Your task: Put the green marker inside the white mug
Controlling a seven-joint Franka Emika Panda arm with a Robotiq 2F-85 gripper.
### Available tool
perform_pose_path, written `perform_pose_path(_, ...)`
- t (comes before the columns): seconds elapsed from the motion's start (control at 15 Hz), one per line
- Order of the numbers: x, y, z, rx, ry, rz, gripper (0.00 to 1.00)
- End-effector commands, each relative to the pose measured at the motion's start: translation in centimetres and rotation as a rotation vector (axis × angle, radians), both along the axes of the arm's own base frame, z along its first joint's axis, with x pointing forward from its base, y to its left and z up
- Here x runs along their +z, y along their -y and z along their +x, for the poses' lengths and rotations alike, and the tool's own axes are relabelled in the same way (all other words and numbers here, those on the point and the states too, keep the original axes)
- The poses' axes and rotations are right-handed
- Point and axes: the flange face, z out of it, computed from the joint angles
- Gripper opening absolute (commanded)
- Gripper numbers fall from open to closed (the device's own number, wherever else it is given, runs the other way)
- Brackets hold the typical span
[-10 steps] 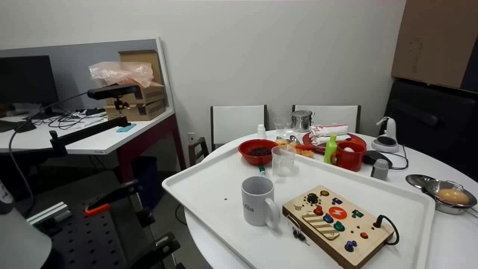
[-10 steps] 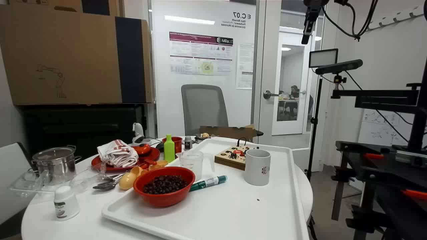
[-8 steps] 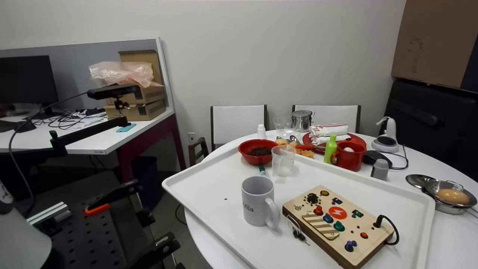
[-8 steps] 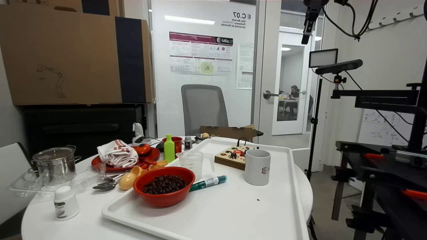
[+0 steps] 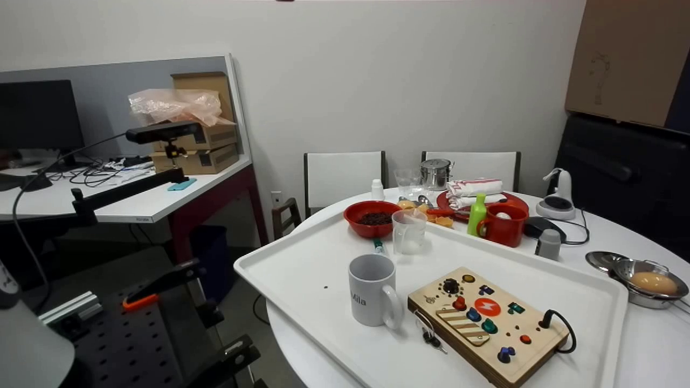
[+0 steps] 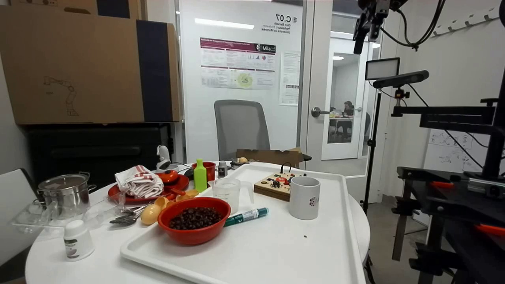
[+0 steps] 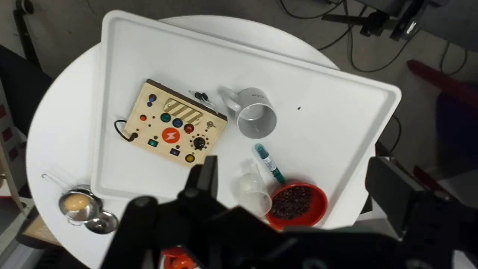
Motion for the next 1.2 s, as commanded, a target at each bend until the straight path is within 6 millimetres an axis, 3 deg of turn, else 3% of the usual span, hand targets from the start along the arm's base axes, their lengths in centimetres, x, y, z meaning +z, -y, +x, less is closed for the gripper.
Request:
perform_pose_path(0.0, -0.8, -1.7, 0.1, 0.201, -0.003, -0.007, 1.0)
perform_pose_path(0.2, -2.0, -4.1, 1.2, 0.341, 0.017, -0.065, 1.0)
perform_pose_path(0.6, -4.6, -8.5, 4.6, 0.33, 0.171, -0.17, 1.0)
perform_pose_path(1.13, -4.5, -8.3, 4.3, 0.336, 0.157, -0.162, 1.0)
